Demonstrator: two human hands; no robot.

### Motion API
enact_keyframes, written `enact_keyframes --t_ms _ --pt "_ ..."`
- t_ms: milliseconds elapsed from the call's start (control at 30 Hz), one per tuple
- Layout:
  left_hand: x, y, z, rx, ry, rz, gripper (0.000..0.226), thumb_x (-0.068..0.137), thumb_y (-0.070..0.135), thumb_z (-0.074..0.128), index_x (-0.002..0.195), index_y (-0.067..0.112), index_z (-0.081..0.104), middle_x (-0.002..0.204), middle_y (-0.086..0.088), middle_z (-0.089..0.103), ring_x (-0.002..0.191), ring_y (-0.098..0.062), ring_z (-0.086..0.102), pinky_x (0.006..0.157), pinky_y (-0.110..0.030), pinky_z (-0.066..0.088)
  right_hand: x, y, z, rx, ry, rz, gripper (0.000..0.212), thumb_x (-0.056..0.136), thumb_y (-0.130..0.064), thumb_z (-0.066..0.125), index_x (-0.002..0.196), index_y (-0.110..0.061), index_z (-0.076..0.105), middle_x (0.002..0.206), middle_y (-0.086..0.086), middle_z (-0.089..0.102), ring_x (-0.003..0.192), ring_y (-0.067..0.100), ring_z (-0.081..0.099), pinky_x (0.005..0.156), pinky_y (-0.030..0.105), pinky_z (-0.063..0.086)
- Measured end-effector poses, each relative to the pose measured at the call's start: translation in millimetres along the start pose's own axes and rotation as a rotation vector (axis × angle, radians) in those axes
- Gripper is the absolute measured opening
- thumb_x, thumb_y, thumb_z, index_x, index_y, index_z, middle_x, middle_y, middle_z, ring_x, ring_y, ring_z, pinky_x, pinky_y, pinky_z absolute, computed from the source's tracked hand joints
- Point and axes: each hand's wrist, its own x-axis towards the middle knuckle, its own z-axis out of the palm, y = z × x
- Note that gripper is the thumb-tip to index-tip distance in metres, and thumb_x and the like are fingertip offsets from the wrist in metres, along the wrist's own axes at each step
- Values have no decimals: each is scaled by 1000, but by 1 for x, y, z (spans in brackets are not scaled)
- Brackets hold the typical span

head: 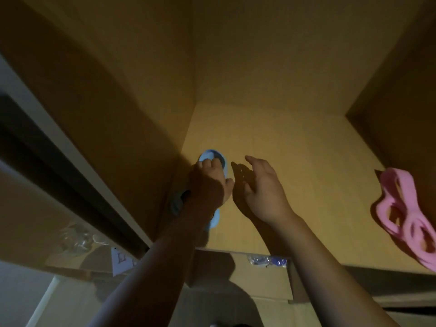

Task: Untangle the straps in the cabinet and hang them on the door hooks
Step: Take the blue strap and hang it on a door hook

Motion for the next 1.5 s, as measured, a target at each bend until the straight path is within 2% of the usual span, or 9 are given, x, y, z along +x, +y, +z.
enact_keyframes --t_ms 100,233,400,567,700,833,933,1033,1500 --pt "8 -1 4 85 -110 -92 46 88 41 53 117 6 47 120 -14 52 115 -32 45 100 -38 33 -9 -2 3 17 3 8 57 87 -8 53 141 -13 33 138 7 42 127 21 38 98 16 25" --pt "10 4 -5 69 -127 -158 36 93 30 46 120 8 48 124 -15 52 116 -33 48 94 -41 39 -12 -7 4 15 9 6 56 89 -11 52 141 -15 32 138 6 41 127 20 38 101 22 30" --pt "-2 10 -17 -154 -153 -157 34 94 28 45 117 3 48 119 -18 56 109 -34 54 89 -41 43 -16 -8 6 88 40 -4 51 89 -9 50 138 -13 36 135 6 43 124 19 41 98 21 32" --pt "-31 39 -46 -584 -212 -67 45 91 19 48 133 5 43 136 -16 47 127 -29 43 103 -33 34 -26 -9 -11 414 300 122 50 81 6 46 126 -15 49 118 -7 44 112 11 46 92 21 41" --pt "-60 66 -67 -776 -207 32 19 65 25 48 80 18 58 73 -9 59 78 -35 61 73 -43 51 -51 -9 -39 398 126 -31 57 74 10 48 120 -23 50 121 -14 47 117 1 43 96 9 33" --pt "-91 99 -79 -844 -338 157 4 56 22 44 58 23 48 54 4 46 55 -20 48 58 -36 42 -98 -3 -68 547 121 8 32 67 -10 53 87 -34 49 88 -17 57 94 13 55 93 33 41" --pt "-122 130 -76 -855 -460 278 2 56 19 45 55 18 43 52 4 39 51 -14 40 52 -29 35 -152 6 -91 606 161 86 24 59 -18 56 77 -24 43 69 -20 51 72 1 47 69 17 38" --pt "-164 166 -66 -948 -594 361 3 56 13 43 58 12 41 51 -2 38 42 -9 36 45 -21 27 -214 15 -105 631 364 197 24 56 -8 53 69 -19 36 59 -10 40 57 4 34 50 20 29" --pt "-426 302 14 -584 -987 952 20 69 21 66 87 24 57 85 3 62 80 -19 59 72 -34 49 -565 36 -124 211 913 871 18 71 -2 59 76 -15 48 62 -10 43 54 3 37 51 15 32"
